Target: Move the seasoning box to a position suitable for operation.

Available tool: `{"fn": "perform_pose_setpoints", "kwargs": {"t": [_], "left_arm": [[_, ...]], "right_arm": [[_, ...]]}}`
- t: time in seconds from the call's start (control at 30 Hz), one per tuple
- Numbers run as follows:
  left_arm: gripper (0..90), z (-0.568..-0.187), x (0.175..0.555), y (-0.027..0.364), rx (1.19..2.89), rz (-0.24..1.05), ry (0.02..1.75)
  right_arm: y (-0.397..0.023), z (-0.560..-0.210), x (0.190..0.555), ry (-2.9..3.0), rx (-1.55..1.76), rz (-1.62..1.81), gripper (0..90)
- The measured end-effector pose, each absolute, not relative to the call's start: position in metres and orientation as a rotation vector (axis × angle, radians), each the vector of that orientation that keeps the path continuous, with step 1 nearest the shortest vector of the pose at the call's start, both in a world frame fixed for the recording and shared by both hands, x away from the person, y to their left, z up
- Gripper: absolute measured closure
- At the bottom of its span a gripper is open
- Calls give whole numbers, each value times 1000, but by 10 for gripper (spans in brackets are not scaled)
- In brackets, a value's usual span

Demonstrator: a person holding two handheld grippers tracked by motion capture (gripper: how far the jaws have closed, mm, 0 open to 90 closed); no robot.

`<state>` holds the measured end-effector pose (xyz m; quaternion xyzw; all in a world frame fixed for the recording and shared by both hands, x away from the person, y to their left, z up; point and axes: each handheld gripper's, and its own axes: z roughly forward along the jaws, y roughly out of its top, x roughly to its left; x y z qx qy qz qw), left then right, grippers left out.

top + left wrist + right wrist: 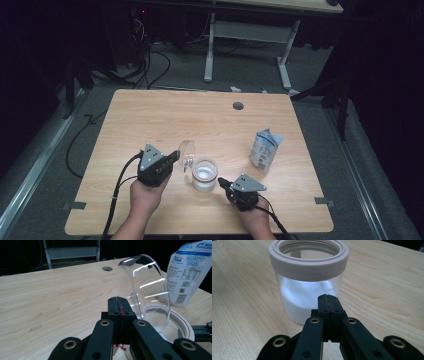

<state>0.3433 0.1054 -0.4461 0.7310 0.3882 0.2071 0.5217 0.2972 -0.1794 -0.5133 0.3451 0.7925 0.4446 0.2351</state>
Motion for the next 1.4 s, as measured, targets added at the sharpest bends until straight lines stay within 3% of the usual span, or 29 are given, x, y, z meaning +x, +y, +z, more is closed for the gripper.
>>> {"fn": "perform_pose_setpoints", "kwargs": {"t": [1.4], "left_arm": [[899,-465,333,95,1798,469,910]], "right_arm": [[-180,-515,297,2180,933,1208,898]]}}
